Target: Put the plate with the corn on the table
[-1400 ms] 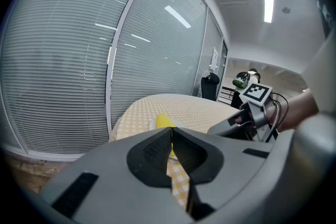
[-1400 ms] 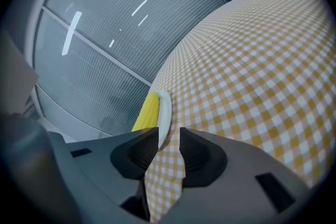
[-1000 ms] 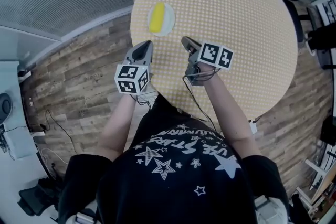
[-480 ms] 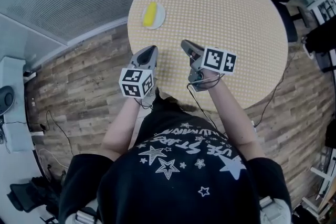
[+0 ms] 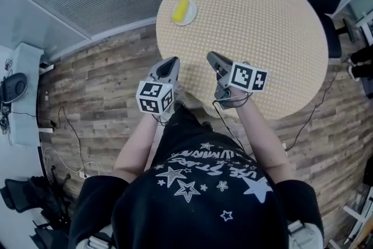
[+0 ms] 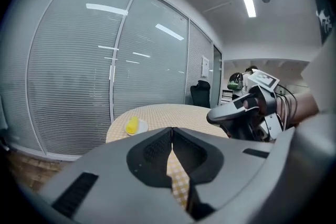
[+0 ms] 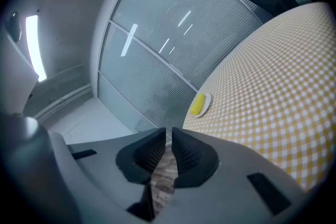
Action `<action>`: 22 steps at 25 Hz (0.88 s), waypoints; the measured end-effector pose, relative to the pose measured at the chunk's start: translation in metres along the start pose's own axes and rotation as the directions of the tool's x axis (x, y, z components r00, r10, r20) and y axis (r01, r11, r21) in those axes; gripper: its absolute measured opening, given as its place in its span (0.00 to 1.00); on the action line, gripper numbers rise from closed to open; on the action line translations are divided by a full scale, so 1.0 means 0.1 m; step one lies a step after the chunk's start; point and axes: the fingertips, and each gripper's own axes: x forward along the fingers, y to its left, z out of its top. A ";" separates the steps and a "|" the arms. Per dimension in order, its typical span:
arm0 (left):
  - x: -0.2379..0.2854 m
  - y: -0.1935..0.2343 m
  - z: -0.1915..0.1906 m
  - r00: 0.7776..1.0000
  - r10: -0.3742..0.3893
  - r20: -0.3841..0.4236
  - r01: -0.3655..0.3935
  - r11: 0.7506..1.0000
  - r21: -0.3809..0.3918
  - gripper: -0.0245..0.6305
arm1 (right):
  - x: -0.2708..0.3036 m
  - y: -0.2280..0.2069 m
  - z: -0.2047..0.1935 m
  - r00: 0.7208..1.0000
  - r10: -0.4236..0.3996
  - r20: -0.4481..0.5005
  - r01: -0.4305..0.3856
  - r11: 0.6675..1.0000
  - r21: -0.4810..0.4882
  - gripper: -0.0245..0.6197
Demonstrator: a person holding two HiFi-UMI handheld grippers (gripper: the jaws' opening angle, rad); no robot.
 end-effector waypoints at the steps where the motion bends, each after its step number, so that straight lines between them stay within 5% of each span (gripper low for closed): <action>1: -0.03 0.02 0.03 1.000 0.009 0.009 -0.009 1.000 -0.006 0.05 | 0.00 0.02 -0.01 1.000 -0.003 -0.005 0.003 1.000 -0.030 0.11; 10: -0.16 0.03 0.21 0.997 -0.027 0.067 0.028 0.999 -0.020 0.05 | 0.07 0.21 -0.01 0.999 -0.050 -0.001 0.049 0.976 -0.213 0.11; 22: -0.94 0.35 0.14 0.993 -0.085 0.087 0.088 0.996 -0.028 0.05 | 0.29 0.96 -0.45 0.995 -0.074 0.059 0.088 0.960 -0.267 0.11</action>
